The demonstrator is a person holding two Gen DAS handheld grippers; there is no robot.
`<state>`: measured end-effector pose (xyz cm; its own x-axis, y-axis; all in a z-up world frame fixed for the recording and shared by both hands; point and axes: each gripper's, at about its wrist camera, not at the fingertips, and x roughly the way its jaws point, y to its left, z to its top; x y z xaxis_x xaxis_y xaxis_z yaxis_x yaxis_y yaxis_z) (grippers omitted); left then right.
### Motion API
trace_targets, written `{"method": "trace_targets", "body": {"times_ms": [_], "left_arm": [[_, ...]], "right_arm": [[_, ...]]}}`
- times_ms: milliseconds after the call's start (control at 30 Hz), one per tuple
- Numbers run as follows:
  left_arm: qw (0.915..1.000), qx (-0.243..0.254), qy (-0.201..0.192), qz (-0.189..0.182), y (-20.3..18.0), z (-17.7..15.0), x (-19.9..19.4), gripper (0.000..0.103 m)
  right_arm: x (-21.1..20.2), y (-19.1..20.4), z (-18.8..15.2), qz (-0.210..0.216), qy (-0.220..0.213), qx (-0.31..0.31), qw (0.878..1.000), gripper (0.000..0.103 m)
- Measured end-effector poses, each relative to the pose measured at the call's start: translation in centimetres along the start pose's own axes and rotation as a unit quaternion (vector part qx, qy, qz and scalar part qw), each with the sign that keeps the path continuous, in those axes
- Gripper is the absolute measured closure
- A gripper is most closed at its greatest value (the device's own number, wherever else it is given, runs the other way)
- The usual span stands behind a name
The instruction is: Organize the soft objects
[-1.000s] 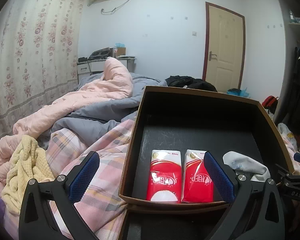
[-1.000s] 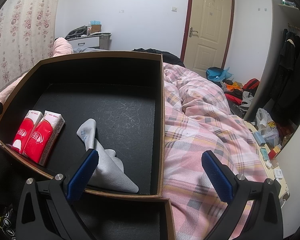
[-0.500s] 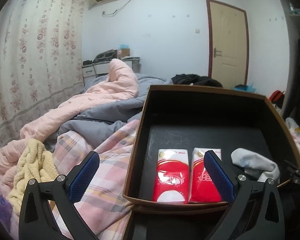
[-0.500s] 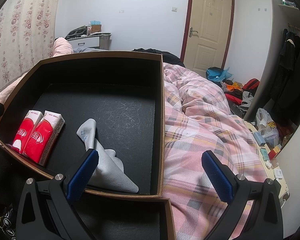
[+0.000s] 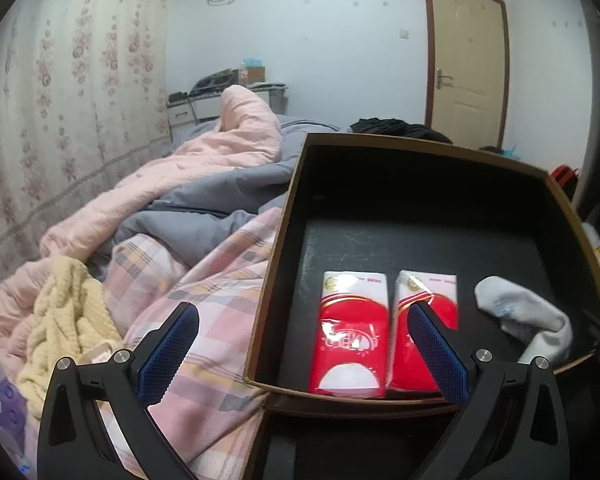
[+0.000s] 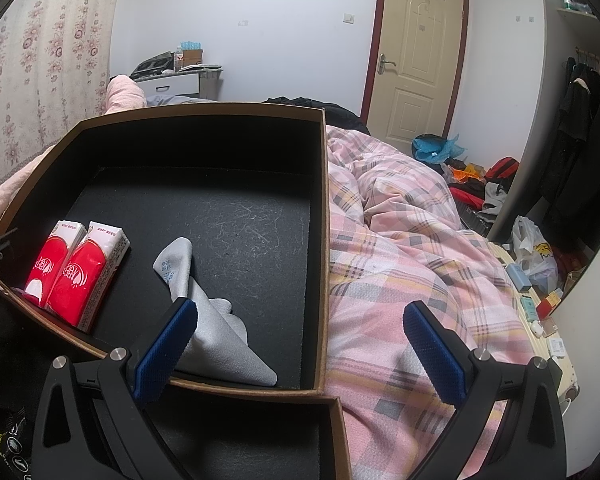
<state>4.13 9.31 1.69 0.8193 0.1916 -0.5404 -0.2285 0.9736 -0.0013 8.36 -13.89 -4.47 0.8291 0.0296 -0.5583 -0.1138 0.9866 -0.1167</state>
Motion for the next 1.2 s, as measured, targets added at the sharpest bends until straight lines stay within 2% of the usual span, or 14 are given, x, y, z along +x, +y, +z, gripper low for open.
{"method": "trace_targets", "body": {"times_ms": [133, 200, 233, 433, 533, 667, 800, 1000, 1200], "left_arm": [[0.9962, -0.050, 0.004, -0.070, 1.5, 0.1, 0.1, 0.000], [0.9934, -0.076, 0.003, -0.086, 1.8, 0.1, -0.1, 0.000], [0.9917, -0.092, 0.005, -0.090, 2.2, 0.1, -0.1, 0.000], [0.9900, -0.122, -0.001, -0.071, 2.4, -0.1, -0.2, 0.000], [0.9899, -0.121, -0.002, -0.074, 2.3, -0.1, -0.3, 0.000], [0.9948, -0.074, 0.009, -0.069, 1.4, 0.3, 0.3, 0.004], [0.9955, -0.068, 0.004, -0.066, 1.3, 0.4, 0.1, 0.004], [0.9923, -0.065, -0.018, -0.104, 1.5, 0.7, -0.7, 0.004], [0.9848, -0.097, -0.019, -0.143, 1.8, 0.8, -0.6, 0.004]], "right_arm": [[0.0, 0.0, 0.0, 0.000, 0.000, 0.000, 1.000, 0.001], [0.0, 0.0, 0.0, 0.000, 0.000, 0.000, 1.000, 0.001], [0.0, 0.0, 0.0, 0.000, 0.000, 0.000, 1.000, 0.001], [0.0, 0.1, 0.0, 0.000, 0.000, 0.000, 1.000, 0.001], [0.0, 0.1, 0.0, 0.000, 0.000, 0.000, 1.000, 0.001], [0.0, 0.1, -0.1, 0.000, 0.000, 0.000, 1.000, 0.001], [0.0, 0.0, 0.0, 0.000, 0.000, -0.001, 1.000, 0.001], [0.1, 0.0, 0.0, -0.001, 0.000, -0.001, 1.000, 0.001], [0.0, 0.1, 0.0, -0.001, -0.001, -0.001, 1.000, 0.001]]}}
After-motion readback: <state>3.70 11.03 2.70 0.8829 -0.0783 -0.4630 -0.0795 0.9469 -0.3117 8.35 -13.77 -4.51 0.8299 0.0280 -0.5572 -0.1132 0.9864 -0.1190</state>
